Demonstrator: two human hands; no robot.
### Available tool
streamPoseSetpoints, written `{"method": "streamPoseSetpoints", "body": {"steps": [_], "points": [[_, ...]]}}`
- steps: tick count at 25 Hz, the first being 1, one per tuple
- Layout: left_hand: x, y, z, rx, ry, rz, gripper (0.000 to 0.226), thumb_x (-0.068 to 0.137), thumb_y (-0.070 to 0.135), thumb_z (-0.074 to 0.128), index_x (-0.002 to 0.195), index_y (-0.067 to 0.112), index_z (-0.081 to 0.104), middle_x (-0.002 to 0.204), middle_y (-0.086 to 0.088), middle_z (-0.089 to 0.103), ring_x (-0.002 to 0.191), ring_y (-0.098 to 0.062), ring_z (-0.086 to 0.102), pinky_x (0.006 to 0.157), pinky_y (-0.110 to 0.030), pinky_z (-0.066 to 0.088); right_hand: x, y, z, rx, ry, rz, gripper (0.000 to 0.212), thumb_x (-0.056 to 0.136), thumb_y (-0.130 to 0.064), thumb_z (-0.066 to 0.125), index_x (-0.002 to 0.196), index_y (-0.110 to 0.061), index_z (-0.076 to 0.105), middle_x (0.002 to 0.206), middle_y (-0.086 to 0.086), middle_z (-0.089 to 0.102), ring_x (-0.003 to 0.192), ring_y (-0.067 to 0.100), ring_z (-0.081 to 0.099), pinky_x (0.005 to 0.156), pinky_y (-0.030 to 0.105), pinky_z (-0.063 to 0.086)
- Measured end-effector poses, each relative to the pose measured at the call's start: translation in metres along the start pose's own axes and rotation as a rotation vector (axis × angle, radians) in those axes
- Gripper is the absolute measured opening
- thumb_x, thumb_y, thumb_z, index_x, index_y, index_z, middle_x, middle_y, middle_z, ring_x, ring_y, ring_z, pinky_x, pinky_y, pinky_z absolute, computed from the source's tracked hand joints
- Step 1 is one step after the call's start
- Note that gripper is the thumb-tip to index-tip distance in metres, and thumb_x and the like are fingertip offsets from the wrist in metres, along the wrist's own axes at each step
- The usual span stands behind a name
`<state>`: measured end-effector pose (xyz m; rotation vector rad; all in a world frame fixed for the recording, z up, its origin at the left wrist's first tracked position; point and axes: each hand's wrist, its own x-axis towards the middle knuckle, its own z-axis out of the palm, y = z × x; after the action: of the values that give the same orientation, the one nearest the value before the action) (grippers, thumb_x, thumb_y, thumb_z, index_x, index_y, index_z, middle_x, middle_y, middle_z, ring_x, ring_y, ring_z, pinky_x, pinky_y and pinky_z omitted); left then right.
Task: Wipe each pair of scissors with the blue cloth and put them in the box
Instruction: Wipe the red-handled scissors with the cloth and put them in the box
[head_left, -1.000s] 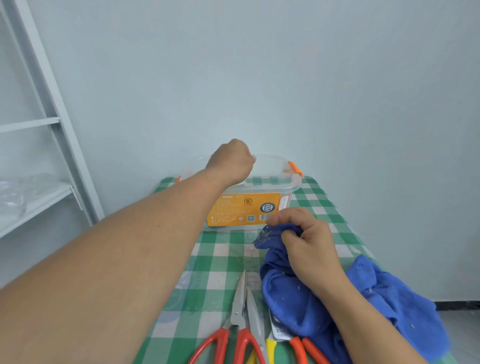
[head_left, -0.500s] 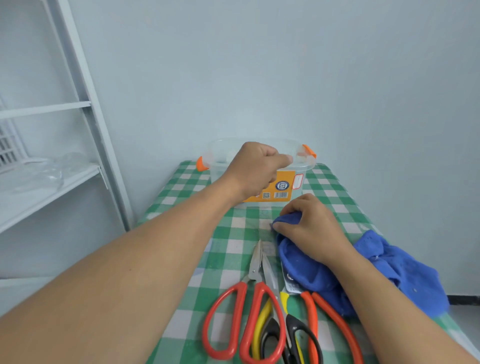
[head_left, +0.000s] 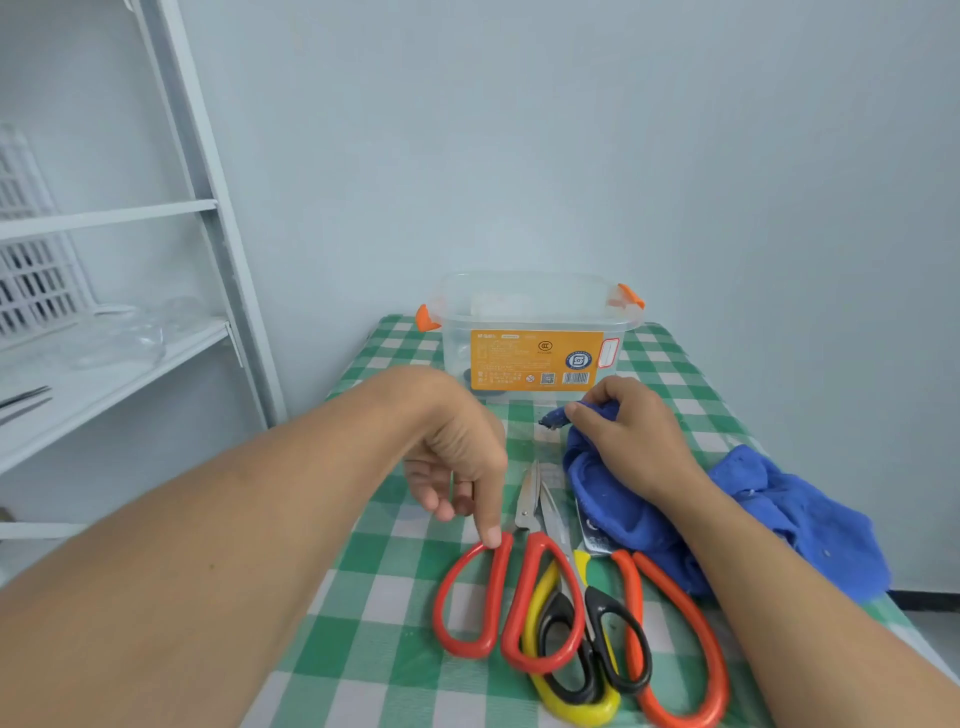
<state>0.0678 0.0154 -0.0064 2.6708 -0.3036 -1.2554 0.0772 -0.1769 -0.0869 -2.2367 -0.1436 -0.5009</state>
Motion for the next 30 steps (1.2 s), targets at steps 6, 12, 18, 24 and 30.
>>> {"method": "streamPoseSetpoints", "body": {"steps": [6,12,18,24,30], "points": [[0.003,0.000,0.023,0.092,-0.003,-0.098,0.035,0.077,0.014,0.085,0.103,-0.002,0.067,0.088,-0.010,0.066,0.061,-0.018,0.067,0.049,-0.026,0.057,-0.003,0.000,0.002,0.034,-0.013,-0.026,0.014,0.092,-0.030,0.068,0.082,-0.019,0.064,0.095,-0.001,0.066,0.090,0.014,0.060,0.072,0.030,0.042],[0.003,-0.006,0.028,-0.009,0.038,-0.049,0.036,0.084,0.006,0.077,0.114,-0.009,0.065,0.077,-0.013,0.066,0.063,-0.022,0.067,0.054,-0.028,0.061,-0.006,0.000,0.000,0.051,0.002,-0.042,0.013,0.092,-0.026,0.068,0.082,-0.019,0.063,0.096,-0.001,0.064,0.092,0.014,0.058,0.072,0.027,0.038],[0.002,-0.018,0.023,-0.250,0.070,0.052,0.025,0.086,-0.006,0.050,0.108,-0.012,0.061,0.076,-0.021,0.069,0.061,-0.026,0.069,0.060,-0.038,0.062,-0.004,0.002,0.000,0.055,0.014,-0.038,0.014,0.092,-0.026,0.068,0.081,-0.019,0.063,0.097,-0.001,0.063,0.091,0.012,0.058,0.070,0.022,0.039],[-0.001,-0.021,0.027,-0.388,0.028,0.120,0.019,0.090,0.028,0.072,0.080,0.013,0.063,0.066,-0.004,0.061,0.047,-0.009,0.040,0.045,-0.019,0.043,-0.004,0.000,0.000,0.066,0.014,-0.026,0.014,0.091,-0.026,0.069,0.082,-0.018,0.064,0.097,0.000,0.064,0.091,0.014,0.058,0.071,0.027,0.040],[-0.008,-0.041,0.030,-0.498,0.007,0.216,0.014,0.088,0.019,0.076,0.083,0.009,0.066,0.081,-0.012,0.073,0.040,-0.002,0.037,0.037,-0.012,0.030,-0.005,-0.001,-0.002,0.085,0.026,-0.011,0.013,0.091,-0.025,0.068,0.081,-0.019,0.064,0.095,0.000,0.065,0.090,0.016,0.060,0.073,0.031,0.043]]}}
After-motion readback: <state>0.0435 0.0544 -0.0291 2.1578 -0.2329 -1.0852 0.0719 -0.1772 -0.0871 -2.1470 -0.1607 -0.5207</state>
